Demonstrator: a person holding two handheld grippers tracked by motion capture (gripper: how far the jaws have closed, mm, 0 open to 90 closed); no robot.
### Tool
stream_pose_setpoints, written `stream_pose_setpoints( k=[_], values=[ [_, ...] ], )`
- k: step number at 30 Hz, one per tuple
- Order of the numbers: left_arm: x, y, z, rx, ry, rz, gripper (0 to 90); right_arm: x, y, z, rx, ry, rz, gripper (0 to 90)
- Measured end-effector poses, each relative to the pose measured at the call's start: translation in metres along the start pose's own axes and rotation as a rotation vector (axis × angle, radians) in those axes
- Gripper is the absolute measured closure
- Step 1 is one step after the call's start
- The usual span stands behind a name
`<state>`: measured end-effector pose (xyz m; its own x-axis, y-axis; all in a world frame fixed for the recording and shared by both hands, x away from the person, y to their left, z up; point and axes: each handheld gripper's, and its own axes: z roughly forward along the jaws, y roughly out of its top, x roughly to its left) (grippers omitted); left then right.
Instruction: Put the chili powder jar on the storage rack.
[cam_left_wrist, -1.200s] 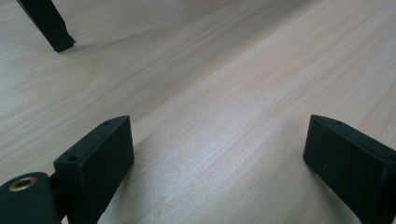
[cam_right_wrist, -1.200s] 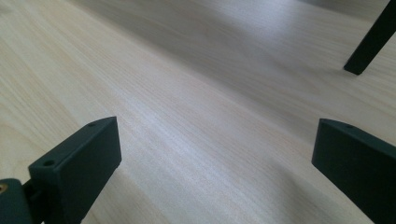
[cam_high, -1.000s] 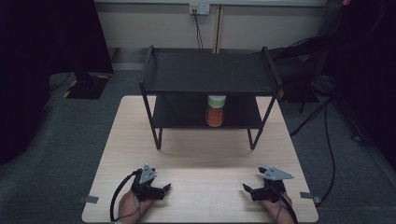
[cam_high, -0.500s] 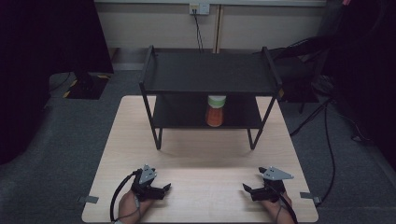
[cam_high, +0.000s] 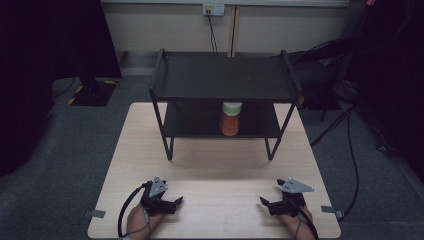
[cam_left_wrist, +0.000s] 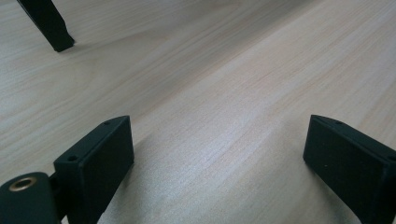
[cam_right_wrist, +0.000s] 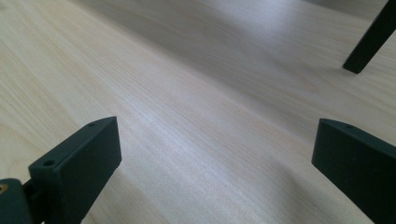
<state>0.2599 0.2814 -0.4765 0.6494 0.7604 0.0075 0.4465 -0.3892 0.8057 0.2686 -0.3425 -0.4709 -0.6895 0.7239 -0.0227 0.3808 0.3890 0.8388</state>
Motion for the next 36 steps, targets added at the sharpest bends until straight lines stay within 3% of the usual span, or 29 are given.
stream_pose_setpoints(
  k=[36],
  values=[
    [0.0000, 0.0001, 0.0000, 0.000, 0.000, 0.000, 7.9, 0.0007, 0.0012, 0.0005, 0.010, -0.002, -0.004, 0.4]
  ],
)
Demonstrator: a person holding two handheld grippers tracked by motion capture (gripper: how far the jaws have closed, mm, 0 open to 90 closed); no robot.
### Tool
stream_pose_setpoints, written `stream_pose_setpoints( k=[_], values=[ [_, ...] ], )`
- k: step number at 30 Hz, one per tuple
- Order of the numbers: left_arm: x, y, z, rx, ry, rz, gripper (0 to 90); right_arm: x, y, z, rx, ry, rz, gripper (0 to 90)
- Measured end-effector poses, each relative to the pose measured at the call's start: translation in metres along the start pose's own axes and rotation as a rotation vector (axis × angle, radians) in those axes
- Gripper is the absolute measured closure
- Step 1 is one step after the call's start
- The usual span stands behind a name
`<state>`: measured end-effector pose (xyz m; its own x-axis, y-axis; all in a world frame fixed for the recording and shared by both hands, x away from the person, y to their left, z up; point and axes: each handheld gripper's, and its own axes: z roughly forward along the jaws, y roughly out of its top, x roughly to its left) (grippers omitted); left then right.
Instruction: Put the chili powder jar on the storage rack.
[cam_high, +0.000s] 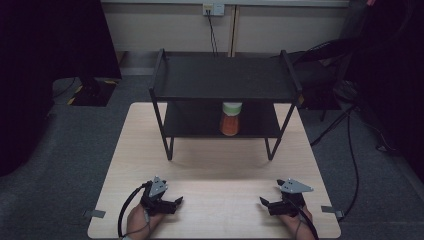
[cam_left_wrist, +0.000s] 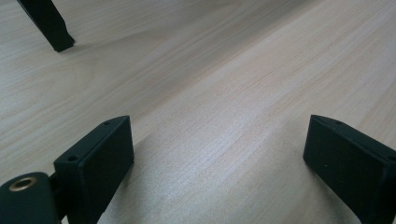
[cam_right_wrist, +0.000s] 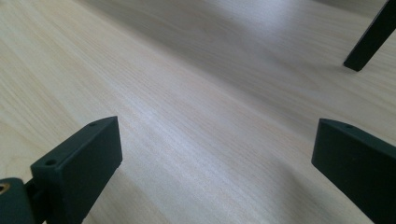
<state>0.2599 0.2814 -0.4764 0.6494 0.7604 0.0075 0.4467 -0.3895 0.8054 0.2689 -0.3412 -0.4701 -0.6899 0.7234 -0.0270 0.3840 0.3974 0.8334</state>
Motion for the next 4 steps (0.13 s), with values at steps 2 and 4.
stream_pose_setpoints(
  k=[2, 4],
  values=[
    [0.0000, 0.0000, 0.0000, 0.000, 0.000, 0.000, 7.8, 0.0000, -0.0002, -0.0002, -0.001, 0.001, 0.000, 0.4],
    [0.0000, 0.0000, 0.0000, 0.000, 0.000, 0.000, 7.9, -0.0002, -0.0003, -0.0003, -0.002, 0.001, 0.001, 0.4]
  ],
)
